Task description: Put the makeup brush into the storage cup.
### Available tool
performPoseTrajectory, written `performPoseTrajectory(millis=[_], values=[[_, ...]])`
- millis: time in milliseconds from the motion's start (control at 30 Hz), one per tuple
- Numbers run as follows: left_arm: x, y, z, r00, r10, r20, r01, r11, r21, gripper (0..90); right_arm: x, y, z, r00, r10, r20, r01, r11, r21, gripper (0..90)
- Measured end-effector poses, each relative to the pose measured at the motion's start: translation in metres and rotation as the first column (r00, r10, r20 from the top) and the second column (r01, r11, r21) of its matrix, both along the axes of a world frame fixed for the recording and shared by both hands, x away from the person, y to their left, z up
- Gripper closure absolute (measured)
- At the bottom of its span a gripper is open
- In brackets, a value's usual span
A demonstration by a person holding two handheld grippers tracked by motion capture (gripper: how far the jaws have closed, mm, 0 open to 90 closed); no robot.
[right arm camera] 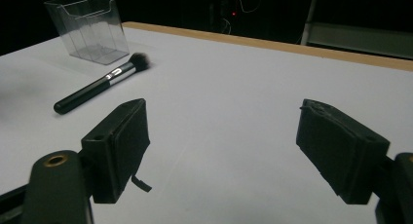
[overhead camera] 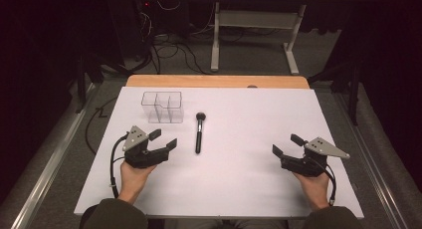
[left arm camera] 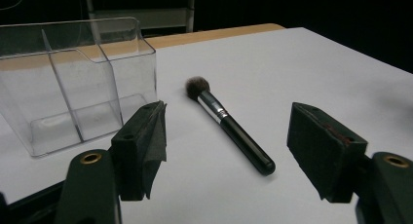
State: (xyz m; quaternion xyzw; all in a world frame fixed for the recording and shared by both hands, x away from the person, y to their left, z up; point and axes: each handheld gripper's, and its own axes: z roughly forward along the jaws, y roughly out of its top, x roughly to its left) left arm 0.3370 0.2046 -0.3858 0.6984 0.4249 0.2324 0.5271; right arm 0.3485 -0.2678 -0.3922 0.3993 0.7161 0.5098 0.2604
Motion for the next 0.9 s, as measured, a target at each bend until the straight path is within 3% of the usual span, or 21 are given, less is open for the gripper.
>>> performPoseTrajectory(millis=[900], values=[[-0.0011, 0.0011, 0.0008, 1.0000, 0.003, 0.000, -0.003, 1.0000, -0.007, 30.8, -0.0009, -0.0001, 0.0004, 1.0000, 0.004, 0.007, -0.004, 1.0000, 0.005, 21.3]])
